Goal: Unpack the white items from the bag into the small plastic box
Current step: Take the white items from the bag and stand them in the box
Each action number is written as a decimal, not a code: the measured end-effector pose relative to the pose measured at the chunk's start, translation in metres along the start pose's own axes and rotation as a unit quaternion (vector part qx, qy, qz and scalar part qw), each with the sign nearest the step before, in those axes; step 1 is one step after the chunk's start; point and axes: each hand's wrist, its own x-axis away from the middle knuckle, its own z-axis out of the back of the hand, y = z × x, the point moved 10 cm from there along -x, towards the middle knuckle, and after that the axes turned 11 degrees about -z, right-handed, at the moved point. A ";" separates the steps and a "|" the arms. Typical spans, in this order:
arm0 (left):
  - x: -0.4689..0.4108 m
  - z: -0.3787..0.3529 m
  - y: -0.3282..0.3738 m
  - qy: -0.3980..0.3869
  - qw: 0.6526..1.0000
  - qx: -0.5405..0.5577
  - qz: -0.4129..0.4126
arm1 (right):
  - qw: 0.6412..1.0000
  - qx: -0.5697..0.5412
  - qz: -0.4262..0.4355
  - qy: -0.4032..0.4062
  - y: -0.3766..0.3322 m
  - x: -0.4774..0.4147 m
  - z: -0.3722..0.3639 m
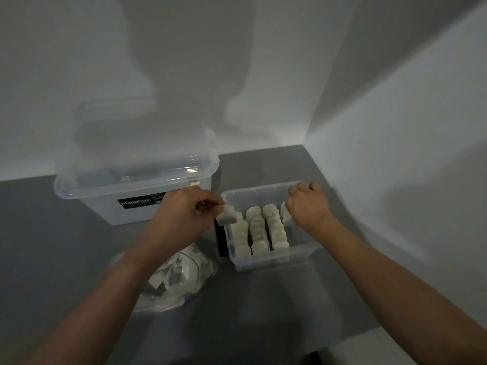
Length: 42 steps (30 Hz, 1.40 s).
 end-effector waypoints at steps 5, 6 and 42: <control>-0.001 -0.007 0.003 -0.008 1.000 -0.006 0.004 | 1.000 -0.013 -0.005 0.003 0.004 0.000 0.006; -0.002 -0.008 0.004 -0.010 1.000 -0.007 0.003 | 1.000 -0.013 -0.006 0.007 0.004 0.000 0.007; -0.112 -0.217 0.005 -0.129 0.989 -0.069 0.004 | 0.890 -0.390 -0.200 0.125 0.082 0.061 -0.026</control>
